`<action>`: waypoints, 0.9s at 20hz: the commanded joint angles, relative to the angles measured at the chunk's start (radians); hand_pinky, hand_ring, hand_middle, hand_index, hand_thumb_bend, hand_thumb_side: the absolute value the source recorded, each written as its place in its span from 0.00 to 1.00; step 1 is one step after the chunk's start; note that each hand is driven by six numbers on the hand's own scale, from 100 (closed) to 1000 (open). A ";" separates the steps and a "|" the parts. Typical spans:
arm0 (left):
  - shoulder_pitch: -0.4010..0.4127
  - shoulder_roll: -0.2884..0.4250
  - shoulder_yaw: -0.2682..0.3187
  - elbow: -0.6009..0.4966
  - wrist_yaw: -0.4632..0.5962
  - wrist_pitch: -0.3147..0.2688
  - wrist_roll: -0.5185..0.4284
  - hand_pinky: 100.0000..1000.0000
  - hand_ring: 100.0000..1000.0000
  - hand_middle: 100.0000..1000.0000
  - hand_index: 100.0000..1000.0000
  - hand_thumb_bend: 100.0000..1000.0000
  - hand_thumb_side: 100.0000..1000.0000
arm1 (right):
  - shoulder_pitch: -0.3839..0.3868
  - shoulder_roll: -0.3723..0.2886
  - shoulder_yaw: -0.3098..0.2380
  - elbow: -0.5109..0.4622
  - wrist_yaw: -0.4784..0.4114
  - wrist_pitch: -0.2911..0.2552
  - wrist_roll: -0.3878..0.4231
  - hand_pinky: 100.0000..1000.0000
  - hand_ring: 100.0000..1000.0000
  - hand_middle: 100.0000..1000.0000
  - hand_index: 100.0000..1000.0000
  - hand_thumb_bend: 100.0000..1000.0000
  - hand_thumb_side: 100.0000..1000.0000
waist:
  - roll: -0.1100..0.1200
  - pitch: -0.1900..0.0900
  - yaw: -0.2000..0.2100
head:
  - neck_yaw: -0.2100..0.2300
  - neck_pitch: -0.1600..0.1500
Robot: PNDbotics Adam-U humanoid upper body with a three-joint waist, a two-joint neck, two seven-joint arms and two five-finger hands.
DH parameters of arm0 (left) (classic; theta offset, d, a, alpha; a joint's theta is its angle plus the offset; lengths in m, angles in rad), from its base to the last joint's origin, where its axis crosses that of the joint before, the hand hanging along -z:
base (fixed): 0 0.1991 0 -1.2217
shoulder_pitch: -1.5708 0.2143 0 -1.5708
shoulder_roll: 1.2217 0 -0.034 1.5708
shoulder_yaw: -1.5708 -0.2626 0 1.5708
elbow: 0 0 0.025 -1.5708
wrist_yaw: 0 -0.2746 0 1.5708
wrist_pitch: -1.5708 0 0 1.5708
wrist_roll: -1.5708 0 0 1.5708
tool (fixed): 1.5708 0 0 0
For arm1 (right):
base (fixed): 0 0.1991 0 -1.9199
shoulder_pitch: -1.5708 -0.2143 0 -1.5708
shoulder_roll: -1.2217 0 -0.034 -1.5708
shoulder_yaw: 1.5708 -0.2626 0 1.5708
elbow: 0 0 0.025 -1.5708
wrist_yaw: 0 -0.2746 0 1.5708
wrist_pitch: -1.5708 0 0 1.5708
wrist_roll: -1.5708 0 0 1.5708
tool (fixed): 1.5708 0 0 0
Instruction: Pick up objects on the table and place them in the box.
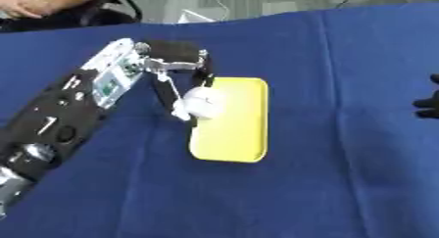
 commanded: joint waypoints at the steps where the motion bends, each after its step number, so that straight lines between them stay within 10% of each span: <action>1: -0.026 -0.009 0.001 -0.001 0.000 -0.007 0.002 0.53 0.35 0.27 0.38 0.03 0.14 | -0.010 -0.009 -0.004 -0.016 -0.005 -0.001 0.004 0.64 0.65 0.87 0.97 0.20 0.75 | -0.008 -0.012 -0.001 | 0.001 -0.016; 18: -0.030 -0.061 0.006 0.040 -0.046 -0.012 0.059 0.52 0.34 0.28 0.38 0.01 0.14 | -0.013 -0.007 -0.002 -0.016 -0.009 -0.002 0.007 0.64 0.65 0.87 0.97 0.20 0.75 | -0.014 -0.007 0.000 | 0.006 -0.018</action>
